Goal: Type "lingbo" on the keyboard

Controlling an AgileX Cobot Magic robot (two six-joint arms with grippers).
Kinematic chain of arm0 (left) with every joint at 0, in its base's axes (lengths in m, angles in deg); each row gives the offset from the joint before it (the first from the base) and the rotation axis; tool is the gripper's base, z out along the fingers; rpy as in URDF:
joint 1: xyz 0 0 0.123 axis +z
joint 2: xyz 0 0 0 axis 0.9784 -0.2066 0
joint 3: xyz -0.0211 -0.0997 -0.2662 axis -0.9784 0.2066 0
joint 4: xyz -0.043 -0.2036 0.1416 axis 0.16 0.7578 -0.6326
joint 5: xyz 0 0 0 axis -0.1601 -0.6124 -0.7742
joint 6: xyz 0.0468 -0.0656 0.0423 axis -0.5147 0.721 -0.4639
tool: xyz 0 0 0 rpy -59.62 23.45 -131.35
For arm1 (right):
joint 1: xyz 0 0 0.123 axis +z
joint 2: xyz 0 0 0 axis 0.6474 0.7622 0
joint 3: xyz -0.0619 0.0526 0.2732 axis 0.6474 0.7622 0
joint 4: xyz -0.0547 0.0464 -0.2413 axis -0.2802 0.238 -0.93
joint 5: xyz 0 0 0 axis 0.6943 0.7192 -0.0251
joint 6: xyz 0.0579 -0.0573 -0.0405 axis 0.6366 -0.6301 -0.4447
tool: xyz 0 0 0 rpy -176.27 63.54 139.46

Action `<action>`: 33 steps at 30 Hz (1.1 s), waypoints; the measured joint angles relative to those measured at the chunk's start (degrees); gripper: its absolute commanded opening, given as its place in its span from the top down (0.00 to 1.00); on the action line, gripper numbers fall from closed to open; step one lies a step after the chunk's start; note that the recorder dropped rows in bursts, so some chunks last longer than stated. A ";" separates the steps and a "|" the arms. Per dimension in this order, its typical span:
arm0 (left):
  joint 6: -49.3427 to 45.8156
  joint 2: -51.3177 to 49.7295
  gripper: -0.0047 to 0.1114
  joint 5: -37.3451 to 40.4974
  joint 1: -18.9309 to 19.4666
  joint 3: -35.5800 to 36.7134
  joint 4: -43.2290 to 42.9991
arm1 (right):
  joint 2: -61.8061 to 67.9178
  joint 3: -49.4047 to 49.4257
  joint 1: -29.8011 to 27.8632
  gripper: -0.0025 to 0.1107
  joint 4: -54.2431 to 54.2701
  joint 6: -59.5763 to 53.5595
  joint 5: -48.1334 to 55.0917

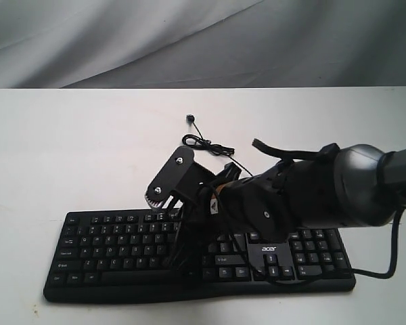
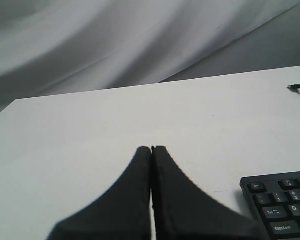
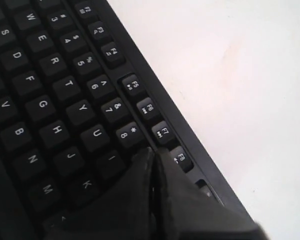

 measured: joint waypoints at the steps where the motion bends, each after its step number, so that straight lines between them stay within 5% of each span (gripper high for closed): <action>1: 0.00 0.00 0.96 0.00 0.00 0.00 0.00 | 0.00 0.00 0.00 0.98 -0.04 0.00 0.00; 33: 0.00 0.00 0.96 0.00 0.00 0.00 0.00 | 1.91 3.05 1.49 0.98 -0.27 1.27 -5.68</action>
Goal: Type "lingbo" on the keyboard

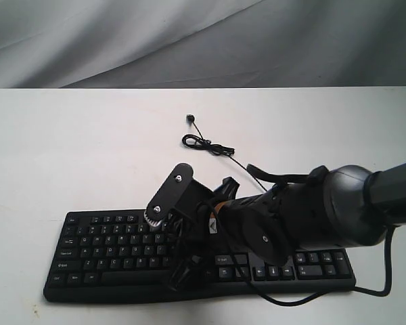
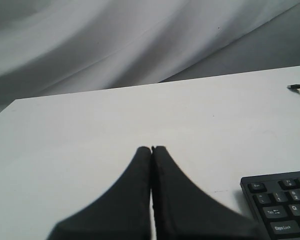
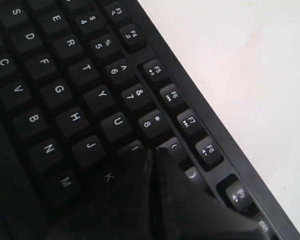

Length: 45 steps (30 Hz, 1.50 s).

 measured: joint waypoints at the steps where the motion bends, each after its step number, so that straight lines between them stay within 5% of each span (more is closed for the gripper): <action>1: 0.00 0.00 0.96 0.00 0.00 0.00 0.00 | 0.00 0.00 0.00 0.98 0.00 0.00 -0.26; 22: 0.00 0.00 0.96 0.00 0.00 0.00 0.00 | -4.62 0.00 0.00 0.98 0.00 0.00 2.79; 29: 0.00 0.00 0.96 0.00 0.00 0.00 0.00 | -19.24 0.33 0.00 0.98 0.00 0.04 9.78; 38: 0.00 0.00 0.96 0.00 0.00 0.00 0.00 | -48.02 12.26 0.00 0.98 0.86 0.04 11.42; 45: 0.00 0.00 0.96 0.00 0.00 0.00 0.00 | -56.62 16.83 0.00 0.98 1.35 0.04 11.90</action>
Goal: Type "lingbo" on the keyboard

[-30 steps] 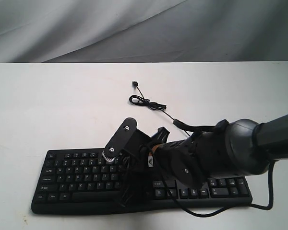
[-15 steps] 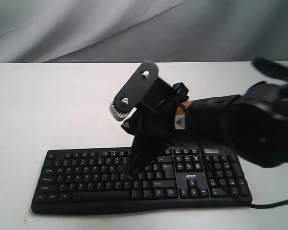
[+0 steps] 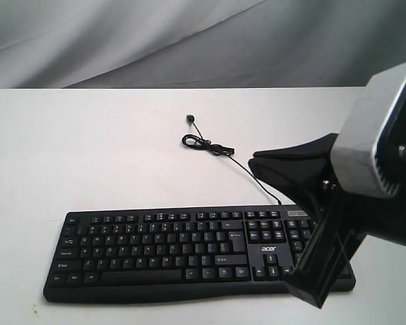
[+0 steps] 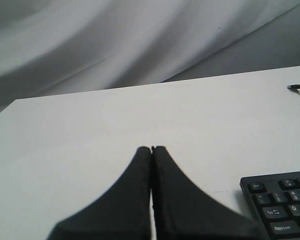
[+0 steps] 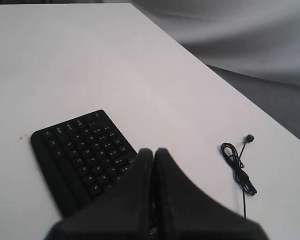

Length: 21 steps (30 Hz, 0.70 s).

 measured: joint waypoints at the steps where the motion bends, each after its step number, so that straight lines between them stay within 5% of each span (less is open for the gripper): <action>1: 0.00 0.00 0.96 0.00 0.00 0.00 0.00 | -0.12 0.12 0.00 0.98 0.00 0.00 0.14; 15: 0.00 0.00 0.96 0.00 0.00 0.00 0.00 | -0.36 0.24 -0.16 0.98 0.11 0.36 0.74; 21: 0.00 0.00 0.96 0.00 0.00 0.00 0.00 | -5.99 3.64 -7.16 0.98 0.31 1.70 1.64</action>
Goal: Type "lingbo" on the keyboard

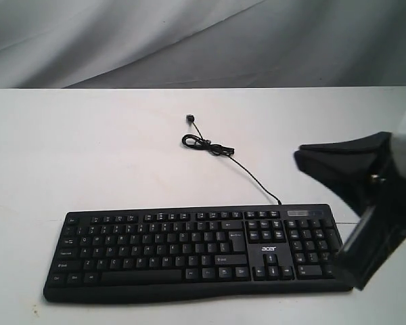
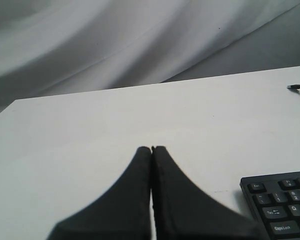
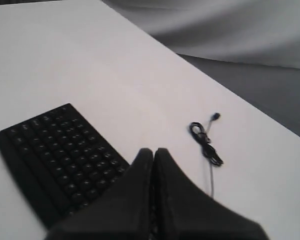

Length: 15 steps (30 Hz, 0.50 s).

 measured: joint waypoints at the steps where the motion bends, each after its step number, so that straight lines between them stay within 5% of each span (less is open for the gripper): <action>1: 0.00 0.00 0.96 0.00 0.00 0.00 0.00 | -1.62 1.01 -2.16 0.98 0.00 0.00 0.12; 15: 0.00 0.00 0.96 0.00 0.00 0.00 0.00 | -32.69 13.87 -38.26 0.98 0.00 0.00 1.63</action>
